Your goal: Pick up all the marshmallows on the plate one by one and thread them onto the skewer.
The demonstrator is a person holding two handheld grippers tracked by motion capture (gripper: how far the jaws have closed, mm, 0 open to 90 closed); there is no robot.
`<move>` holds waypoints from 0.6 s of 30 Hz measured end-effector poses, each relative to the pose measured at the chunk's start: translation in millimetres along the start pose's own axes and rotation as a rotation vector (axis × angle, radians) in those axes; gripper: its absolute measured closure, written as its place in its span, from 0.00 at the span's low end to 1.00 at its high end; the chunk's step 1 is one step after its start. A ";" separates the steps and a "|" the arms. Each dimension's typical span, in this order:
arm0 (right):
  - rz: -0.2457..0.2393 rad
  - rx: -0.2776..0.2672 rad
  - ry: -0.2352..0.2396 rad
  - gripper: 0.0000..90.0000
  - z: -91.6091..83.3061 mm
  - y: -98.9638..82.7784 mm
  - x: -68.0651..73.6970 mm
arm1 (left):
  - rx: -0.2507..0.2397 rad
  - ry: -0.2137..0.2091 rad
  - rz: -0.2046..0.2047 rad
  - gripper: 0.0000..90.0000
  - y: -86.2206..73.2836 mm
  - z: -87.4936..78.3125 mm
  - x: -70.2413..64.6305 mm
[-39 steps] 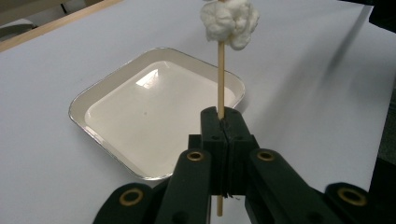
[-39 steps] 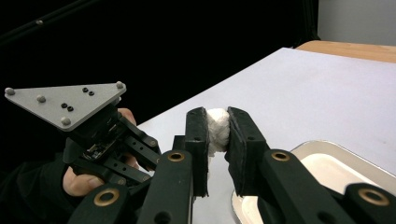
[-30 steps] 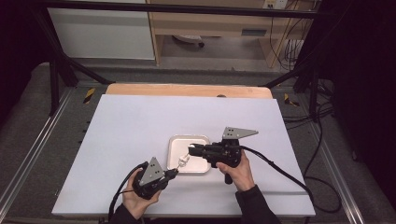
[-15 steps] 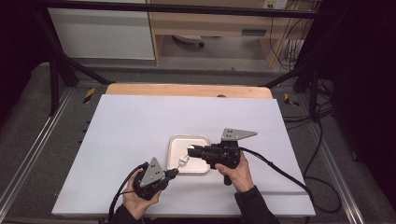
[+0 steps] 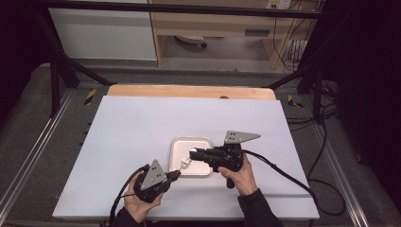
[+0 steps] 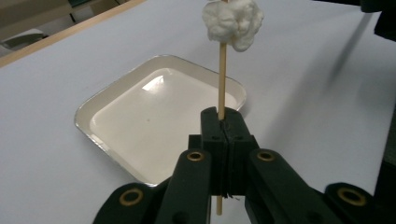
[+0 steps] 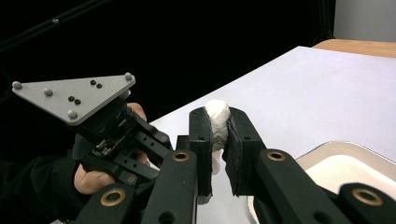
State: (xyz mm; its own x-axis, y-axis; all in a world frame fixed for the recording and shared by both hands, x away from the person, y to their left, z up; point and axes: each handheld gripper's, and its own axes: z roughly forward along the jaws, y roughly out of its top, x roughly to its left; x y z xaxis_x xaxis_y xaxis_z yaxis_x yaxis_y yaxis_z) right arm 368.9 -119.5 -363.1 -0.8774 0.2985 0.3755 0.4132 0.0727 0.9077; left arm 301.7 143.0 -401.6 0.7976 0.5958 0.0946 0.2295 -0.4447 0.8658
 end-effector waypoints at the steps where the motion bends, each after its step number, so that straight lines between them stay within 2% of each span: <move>1: 0.001 -0.001 0.001 0.91 0.2 -0.3 0.0 | 0.002 0.003 0.001 0.99 0.0 0.2 -0.1; 7: 0.006 -0.015 0.021 0.92 2.9 -2.1 -0.3 | 0.001 0.001 0.001 0.99 0.3 2.1 -2.2; 18: -0.006 -0.002 0.011 0.92 2.4 -2.9 -0.4 | 0.002 0.011 0.006 0.99 0.4 0.9 -0.6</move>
State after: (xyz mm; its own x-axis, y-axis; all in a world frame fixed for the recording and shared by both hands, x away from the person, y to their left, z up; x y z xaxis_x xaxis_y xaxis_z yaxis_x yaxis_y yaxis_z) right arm 368.6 -117.6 -366.4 -0.8824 0.2876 0.3724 0.4078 0.0726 0.9102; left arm 301.9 141.9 -401.8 0.7930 0.6000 0.1053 0.2257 -0.4499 0.8641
